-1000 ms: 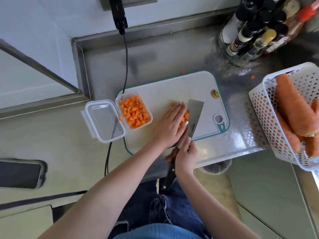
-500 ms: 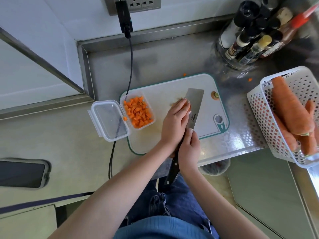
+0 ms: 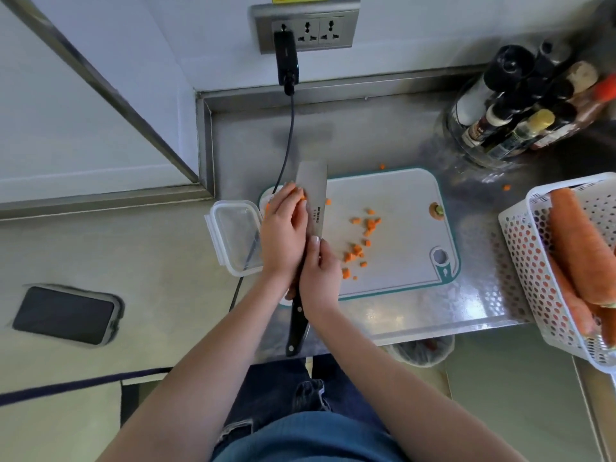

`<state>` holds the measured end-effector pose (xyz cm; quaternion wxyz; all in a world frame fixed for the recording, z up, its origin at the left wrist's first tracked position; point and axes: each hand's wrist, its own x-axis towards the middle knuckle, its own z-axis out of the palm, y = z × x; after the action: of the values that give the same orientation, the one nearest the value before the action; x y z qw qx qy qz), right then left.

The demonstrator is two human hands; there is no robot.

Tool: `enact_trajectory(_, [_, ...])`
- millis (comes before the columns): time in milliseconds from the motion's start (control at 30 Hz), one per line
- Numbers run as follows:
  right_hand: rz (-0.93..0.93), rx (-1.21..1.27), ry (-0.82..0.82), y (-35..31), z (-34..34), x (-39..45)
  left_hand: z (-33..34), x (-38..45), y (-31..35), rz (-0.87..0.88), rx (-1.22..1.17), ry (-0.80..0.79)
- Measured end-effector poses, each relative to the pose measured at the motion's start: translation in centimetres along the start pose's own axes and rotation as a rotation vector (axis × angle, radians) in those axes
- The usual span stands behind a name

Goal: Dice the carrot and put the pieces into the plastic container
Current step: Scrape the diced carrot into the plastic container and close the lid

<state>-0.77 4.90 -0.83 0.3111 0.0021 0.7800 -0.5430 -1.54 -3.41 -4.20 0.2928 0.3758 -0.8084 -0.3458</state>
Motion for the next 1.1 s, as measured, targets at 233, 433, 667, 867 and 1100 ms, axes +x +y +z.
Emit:
enact_trajectory(233, [0.116,0.073,-0.034,1.2,-2.5,-0.2,-0.2,-0.4,-1.1,0.045,0.171,-0.025])
enact_trajectory(433, [0.094,0.100,-0.031,1.5,-5.2,1.0,-1.1,-1.2,-0.1,0.025,0.057,0.012])
enact_trajectory(667, [-0.253,-0.544,0.187,1.8,-14.1,6.7,-1.0,-3.7,0.2,0.438,0.138,-0.120])
enact_trajectory(867, [-0.550,-1.219,0.109,0.3,-16.5,10.5,1.9,-9.2,-0.4,0.565,0.331,-0.497])
enact_trajectory(1100, [-0.970,-1.450,0.094,0.0,-16.2,13.0,2.6,-9.7,-0.2,0.341,0.302,-0.481])
